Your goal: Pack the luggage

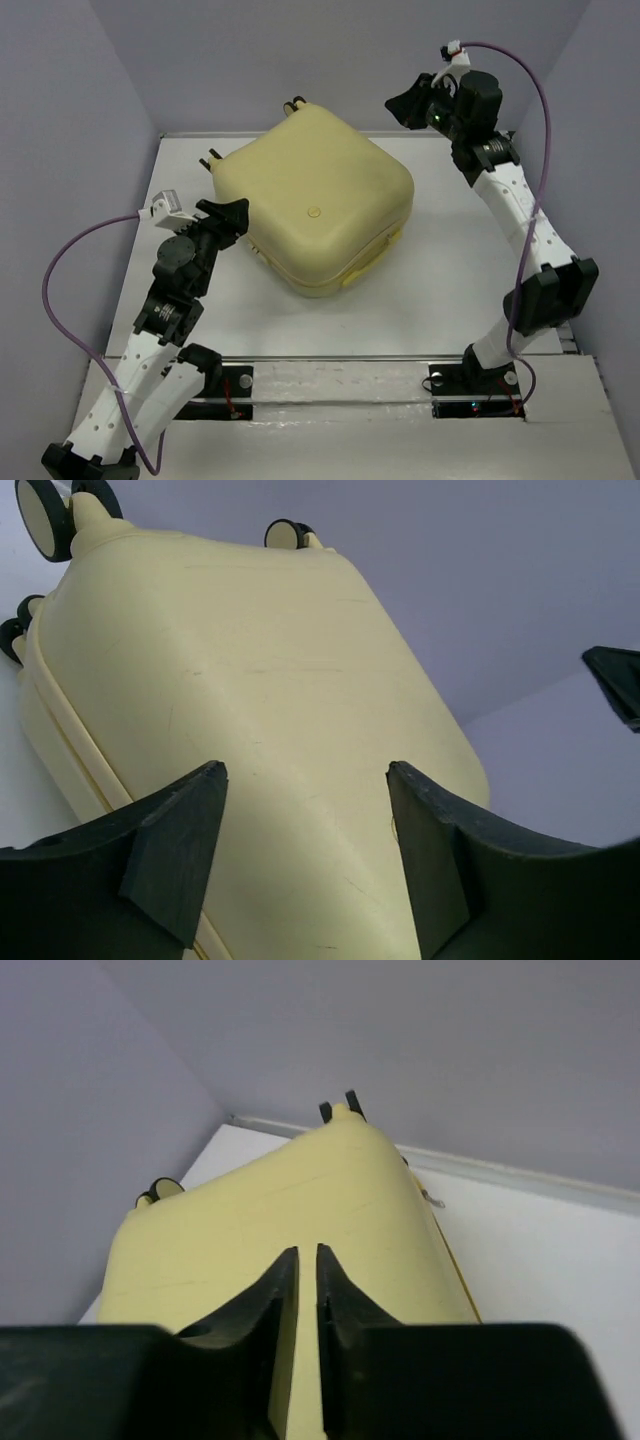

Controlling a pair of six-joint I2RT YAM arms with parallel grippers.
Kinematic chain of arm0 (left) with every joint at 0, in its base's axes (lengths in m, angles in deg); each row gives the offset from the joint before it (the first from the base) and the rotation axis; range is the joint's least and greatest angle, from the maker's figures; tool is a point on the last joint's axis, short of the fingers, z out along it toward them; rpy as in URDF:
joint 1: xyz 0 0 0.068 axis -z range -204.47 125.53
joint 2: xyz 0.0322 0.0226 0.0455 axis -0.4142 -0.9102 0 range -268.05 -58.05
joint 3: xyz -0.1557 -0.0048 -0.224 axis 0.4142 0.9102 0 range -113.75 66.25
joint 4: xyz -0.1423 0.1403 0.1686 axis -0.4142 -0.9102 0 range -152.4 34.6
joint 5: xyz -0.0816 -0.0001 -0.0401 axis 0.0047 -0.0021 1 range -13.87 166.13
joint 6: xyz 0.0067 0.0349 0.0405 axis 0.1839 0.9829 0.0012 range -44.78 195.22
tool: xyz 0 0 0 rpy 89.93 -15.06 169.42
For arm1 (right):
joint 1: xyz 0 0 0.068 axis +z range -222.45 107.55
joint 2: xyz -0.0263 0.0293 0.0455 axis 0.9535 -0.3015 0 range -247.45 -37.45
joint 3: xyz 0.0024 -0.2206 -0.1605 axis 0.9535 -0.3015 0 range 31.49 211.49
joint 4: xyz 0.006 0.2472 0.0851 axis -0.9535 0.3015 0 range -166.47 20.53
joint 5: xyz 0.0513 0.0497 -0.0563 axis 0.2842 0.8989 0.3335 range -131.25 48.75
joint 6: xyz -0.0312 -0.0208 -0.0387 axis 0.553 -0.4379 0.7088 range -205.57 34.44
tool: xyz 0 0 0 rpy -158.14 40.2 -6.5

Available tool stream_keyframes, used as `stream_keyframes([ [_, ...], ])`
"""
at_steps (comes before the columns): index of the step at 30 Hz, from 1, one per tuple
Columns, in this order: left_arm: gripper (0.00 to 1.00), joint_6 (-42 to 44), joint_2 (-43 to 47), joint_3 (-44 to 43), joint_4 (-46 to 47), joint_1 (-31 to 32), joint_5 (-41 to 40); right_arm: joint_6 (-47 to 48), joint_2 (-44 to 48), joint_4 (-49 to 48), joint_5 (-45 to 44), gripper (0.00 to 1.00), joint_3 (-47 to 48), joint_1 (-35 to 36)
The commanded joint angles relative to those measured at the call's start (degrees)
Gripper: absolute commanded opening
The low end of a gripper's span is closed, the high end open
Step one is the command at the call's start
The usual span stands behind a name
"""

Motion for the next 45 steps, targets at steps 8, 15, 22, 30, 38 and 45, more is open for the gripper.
stream_keyframes([
  [8, 0.35, 4.2, 7.7, 10.7, 3.2, 0.9, 22.5, -0.5, 39.1, -28.6, 10.1, 0.07, -65.2, -0.5],
  [15, 0.31, -1.8, 12.9, 24.2, 4.9, 1.2, 29.9, -0.4, 45.6, -34.7, 6.8, 0.29, -81.4, -0.5],
  [22, 0.31, -0.3, 8.1, 24.2, 7.6, 4.1, 31.0, 3.0, 36.6, -45.4, 10.1, 0.44, -81.9, -0.5],
  [30, 0.31, 0.4, 2.3, 23.7, 10.0, 6.7, 30.5, 8.3, 29.1, -44.9, 13.2, 0.43, -76.7, -0.5],
  [38, 0.30, 1.3, -1.0, 22.7, 9.6, 9.6, 29.7, 11.1, 24.2, -45.1, 14.6, 0.42, -74.0, -0.5],
  [45, 0.29, 2.3, -0.9, 21.0, 6.0, 11.5, 27.8, 11.1, 18.7, -48.8, 14.2, 0.36, -73.8, -0.5],
])
